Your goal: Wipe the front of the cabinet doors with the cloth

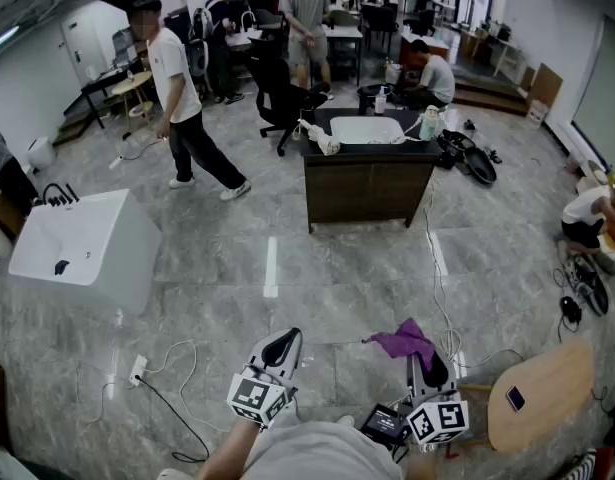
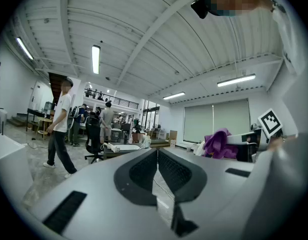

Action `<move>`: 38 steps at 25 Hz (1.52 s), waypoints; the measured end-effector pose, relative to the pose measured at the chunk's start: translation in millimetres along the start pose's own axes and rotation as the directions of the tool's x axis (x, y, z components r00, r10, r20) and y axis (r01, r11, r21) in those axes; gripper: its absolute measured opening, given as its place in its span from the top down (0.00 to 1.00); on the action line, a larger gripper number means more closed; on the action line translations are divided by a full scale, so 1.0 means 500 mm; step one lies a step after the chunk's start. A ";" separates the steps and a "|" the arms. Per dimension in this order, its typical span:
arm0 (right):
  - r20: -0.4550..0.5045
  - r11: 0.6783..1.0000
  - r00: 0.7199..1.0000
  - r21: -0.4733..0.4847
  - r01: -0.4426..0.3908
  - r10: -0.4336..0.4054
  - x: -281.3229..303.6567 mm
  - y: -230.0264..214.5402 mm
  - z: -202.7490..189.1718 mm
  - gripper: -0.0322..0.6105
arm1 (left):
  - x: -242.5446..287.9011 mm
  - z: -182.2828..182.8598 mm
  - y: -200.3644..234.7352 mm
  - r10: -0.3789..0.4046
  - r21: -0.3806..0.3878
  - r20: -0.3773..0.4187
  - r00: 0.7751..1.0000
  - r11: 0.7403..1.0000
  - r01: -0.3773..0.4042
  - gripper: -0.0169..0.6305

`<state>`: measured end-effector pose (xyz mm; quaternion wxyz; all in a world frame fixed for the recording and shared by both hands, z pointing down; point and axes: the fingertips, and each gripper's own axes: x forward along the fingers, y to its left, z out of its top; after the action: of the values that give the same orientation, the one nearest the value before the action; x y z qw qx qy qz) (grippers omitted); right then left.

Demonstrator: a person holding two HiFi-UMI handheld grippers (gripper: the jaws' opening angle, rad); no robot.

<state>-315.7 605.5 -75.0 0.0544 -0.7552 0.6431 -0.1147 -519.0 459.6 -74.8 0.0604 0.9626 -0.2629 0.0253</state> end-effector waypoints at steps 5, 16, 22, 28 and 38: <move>0.006 0.999 0.999 -0.015 -0.043 0.044 -0.037 -0.048 0.002 0.74 | 0.003 -0.011 -0.063 0.031 -0.004 0.010 0.999 1.000 -0.031 0.95; -0.016 0.997 0.997 -0.020 -0.079 0.078 -0.088 -0.093 -0.003 0.74 | -0.032 -0.037 -0.122 0.101 -0.017 -0.001 0.995 0.995 -0.101 0.95; -0.009 0.998 0.998 -0.012 -0.060 0.059 -0.107 -0.101 -0.007 0.74 | -0.005 -0.027 -0.148 0.057 0.010 0.005 0.998 0.998 -0.057 0.95; -0.003 0.996 0.996 0.019 -0.084 0.084 -0.114 -0.122 -0.005 0.74 | 0.012 -0.009 -0.174 0.052 -0.001 0.026 0.998 0.999 -0.052 0.95; -0.037 0.995 0.995 0.002 -0.095 0.095 -0.029 -0.146 -0.004 0.74 | 0.069 -0.021 -0.112 0.092 -0.012 0.036 0.995 0.996 -0.092 0.96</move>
<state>-248.5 632.0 -58.0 0.0480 -0.7215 0.6791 -0.1261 -461.1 491.7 -67.2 0.0596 0.9494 -0.3081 0.0093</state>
